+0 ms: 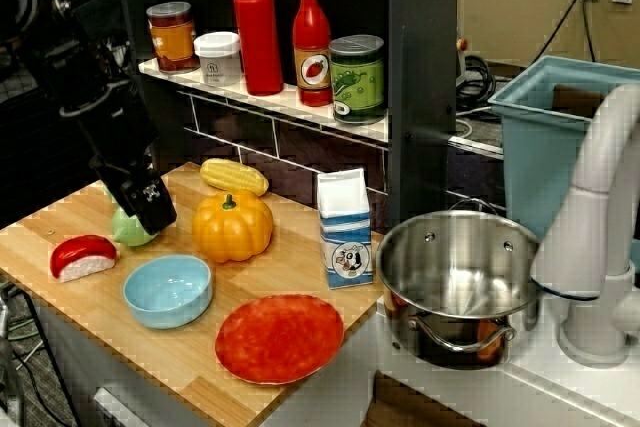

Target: Lift bowl

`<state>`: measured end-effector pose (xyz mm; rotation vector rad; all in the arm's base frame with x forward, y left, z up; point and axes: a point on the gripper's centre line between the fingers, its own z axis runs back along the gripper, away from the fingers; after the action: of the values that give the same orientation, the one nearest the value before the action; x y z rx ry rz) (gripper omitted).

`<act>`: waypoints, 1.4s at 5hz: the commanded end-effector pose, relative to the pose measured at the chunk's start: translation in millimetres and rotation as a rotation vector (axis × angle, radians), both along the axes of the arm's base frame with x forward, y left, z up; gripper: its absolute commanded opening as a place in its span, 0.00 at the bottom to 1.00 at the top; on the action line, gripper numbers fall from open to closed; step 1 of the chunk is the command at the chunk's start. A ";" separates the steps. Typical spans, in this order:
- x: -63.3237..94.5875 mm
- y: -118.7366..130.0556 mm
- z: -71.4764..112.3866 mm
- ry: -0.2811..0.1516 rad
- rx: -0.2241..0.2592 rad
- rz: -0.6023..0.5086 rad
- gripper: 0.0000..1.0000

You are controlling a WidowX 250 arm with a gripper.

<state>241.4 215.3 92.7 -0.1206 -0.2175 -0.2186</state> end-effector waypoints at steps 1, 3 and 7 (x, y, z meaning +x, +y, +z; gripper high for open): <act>-6.5 15.8 1.6 -0.145 0.119 -0.021 1.00; -11.6 16.3 -14.7 -0.200 0.180 -0.054 1.00; -5.7 11.5 -35.0 -0.166 0.218 -0.023 1.00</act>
<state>229.7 222.4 49.6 0.0793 -0.3380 -0.2690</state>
